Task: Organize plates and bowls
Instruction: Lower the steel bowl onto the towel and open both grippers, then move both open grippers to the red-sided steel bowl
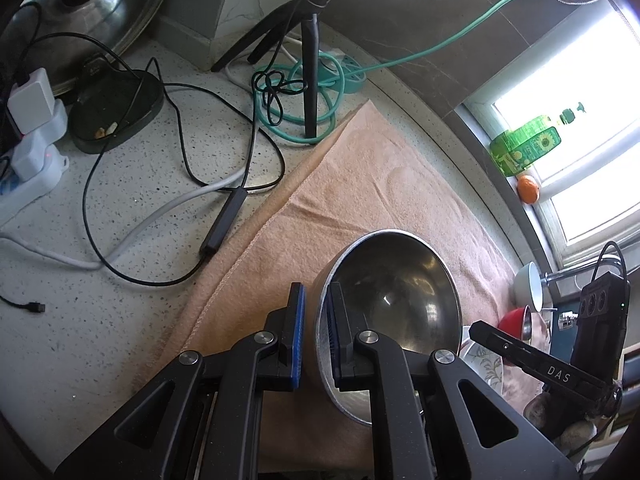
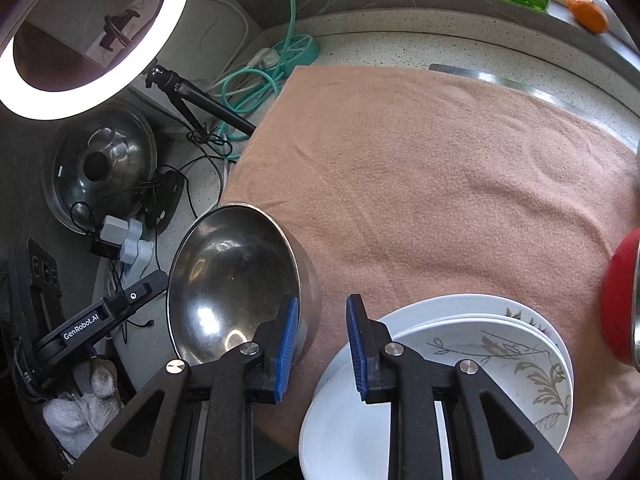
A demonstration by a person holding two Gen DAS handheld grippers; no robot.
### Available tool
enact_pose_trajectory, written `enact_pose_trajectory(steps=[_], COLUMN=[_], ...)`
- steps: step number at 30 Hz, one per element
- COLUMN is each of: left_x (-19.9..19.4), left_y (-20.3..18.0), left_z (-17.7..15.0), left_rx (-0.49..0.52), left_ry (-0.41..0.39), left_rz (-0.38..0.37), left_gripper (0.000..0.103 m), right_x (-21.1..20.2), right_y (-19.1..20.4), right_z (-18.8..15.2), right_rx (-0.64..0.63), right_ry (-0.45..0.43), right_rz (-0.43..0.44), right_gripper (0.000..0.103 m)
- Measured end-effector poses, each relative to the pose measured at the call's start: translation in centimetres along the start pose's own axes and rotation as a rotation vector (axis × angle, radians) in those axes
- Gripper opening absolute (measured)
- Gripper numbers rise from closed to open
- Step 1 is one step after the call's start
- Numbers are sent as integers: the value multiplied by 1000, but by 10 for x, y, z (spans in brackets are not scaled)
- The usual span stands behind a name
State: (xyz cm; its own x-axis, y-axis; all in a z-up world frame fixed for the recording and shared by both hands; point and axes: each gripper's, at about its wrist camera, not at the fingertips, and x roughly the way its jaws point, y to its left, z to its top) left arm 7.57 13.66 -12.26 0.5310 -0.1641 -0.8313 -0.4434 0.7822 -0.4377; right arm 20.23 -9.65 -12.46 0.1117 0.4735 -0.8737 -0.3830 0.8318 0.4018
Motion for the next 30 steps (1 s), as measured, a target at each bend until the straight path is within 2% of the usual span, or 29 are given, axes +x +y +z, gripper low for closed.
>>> enact_pose_trajectory(steps=[5, 12, 17, 25, 27, 30], left_x=[-11, -14, -2, 27, 32, 40], left_y=[-18, -65, -102, -159, -170, -185], left_z=[3, 7, 7, 2, 0, -2], left_rx=[53, 175, 257, 379, 408, 446], left_ry=[-35, -48, -10, 94, 118, 147], left_rz=[-18, -84, -157, -257, -283, -311], left_gripper=[9, 9, 9, 10, 15, 15], right_x=[-19, -56, -89, -127, -135, -144], right_y=[-12, -32, -54, -94, -104, -120], right_z=[-6, -23, -38, -56, -60, -69], right_rx=[35, 89, 144, 255, 292, 350], right_ry=[-48, -139, -226, -335, -358, -392], right_rz=[5, -6, -49, -140, -158, -191], right_gripper=[23, 25, 27, 27, 27, 27])
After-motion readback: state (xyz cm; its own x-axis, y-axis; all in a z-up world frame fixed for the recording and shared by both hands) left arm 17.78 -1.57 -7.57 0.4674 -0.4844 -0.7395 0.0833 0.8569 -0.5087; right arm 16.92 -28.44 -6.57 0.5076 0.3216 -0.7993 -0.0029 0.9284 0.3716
